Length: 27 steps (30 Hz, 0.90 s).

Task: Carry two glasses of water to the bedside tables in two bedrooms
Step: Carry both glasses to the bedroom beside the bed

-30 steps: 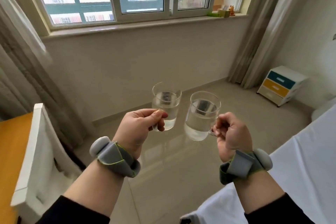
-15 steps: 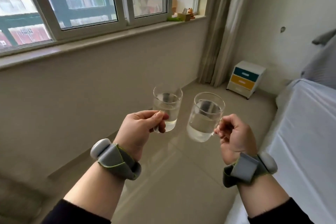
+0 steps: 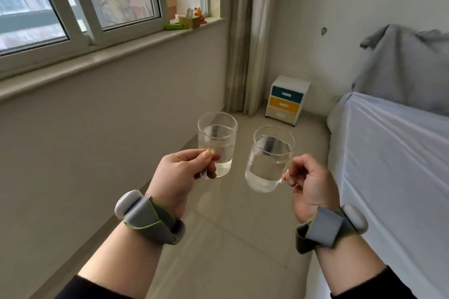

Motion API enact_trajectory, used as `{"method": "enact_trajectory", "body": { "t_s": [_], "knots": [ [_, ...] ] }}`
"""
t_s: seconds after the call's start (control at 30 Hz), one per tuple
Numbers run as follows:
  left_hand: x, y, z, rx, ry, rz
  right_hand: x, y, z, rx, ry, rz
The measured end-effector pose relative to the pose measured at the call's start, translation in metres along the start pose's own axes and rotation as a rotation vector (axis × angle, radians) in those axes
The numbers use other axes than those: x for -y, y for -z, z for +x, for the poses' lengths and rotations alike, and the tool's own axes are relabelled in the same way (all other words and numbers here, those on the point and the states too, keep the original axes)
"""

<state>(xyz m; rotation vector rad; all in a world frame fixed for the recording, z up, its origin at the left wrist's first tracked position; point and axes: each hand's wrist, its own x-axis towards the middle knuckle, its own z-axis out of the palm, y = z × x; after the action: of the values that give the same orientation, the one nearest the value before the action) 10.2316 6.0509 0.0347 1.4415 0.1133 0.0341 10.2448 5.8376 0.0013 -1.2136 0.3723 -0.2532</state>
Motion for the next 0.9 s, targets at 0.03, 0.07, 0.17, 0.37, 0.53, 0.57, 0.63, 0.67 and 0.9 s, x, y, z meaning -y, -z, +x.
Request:
{"method": "enact_trajectory", "body": {
  "t_s": [0.03,0.07,0.17,0.37,0.53,0.57,0.63,0.67,0.9],
  "knots": [
    [0.000,-0.007,0.018,0.014,0.001,0.001,0.003,-0.002,0.018,-0.006,0.003,-0.002],
    [0.001,-0.015,0.036,0.020,0.003,0.007,0.005,-0.005,0.035,-0.015,0.008,0.004],
    [-0.004,-0.039,0.088,0.038,-0.002,0.037,0.016,-0.012,0.087,-0.031,0.030,-0.014],
    [-0.004,-0.075,0.175,0.090,-0.001,0.027,0.024,-0.020,0.174,-0.062,0.082,0.014],
    [-0.002,-0.101,0.255,0.160,0.024,0.029,0.029,-0.035,0.243,-0.124,0.080,0.033],
    [-0.001,-0.106,0.273,0.176,0.029,0.028,0.029,-0.039,0.258,-0.146,0.084,0.035],
    [-0.001,-0.116,0.316,0.213,0.031,0.026,0.031,-0.049,0.292,-0.180,0.099,0.034],
    [-0.003,-0.122,0.340,0.241,0.027,0.025,0.032,-0.055,0.309,-0.194,0.109,0.042],
    [-0.013,-0.159,0.471,0.395,0.028,0.052,0.040,-0.085,0.410,-0.326,0.146,0.088]
  ]
}}
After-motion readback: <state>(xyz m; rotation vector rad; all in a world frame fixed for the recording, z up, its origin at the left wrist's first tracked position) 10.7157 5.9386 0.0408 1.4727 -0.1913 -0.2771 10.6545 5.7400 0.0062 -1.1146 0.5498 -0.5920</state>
